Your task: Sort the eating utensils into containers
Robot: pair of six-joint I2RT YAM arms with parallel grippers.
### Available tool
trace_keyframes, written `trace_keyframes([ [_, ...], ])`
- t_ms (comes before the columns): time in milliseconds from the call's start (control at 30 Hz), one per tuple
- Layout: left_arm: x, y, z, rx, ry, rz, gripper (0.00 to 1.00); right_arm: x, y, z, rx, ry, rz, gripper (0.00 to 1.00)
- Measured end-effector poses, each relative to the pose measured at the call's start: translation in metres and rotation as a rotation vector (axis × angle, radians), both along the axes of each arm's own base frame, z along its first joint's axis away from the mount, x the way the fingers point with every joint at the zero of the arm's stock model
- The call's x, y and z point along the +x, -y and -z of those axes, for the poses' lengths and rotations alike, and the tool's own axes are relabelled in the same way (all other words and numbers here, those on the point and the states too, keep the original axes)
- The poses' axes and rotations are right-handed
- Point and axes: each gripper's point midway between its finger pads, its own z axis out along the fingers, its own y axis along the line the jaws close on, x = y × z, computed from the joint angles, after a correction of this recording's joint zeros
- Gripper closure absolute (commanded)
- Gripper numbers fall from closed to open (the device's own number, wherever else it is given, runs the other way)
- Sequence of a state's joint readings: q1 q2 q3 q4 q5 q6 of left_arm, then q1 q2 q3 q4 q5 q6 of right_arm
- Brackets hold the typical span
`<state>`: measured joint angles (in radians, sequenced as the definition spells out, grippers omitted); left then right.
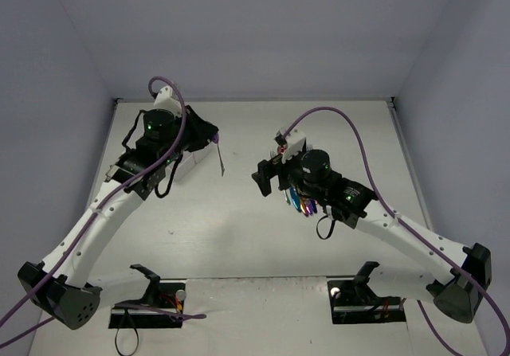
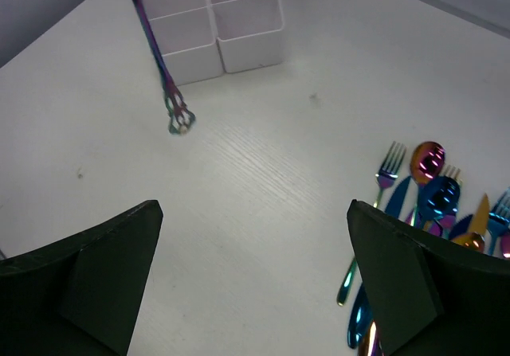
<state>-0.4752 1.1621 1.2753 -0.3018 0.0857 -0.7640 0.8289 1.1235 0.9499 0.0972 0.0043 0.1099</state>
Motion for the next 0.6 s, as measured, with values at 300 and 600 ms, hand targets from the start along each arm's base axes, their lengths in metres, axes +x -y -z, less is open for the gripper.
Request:
trace_keyframes([
  [300, 0.090, -0.071, 0.027, 0.178, 0.030, -0.281, 1.00, 0.006, 0.056, -0.002, 0.003, 0.014, 0.221, 0.00],
  [600, 0.172, -0.085, 0.068, 0.272, 0.007, -0.377, 1.00, 0.008, 0.084, 0.009, -0.015, -0.010, 0.314, 0.00],
])
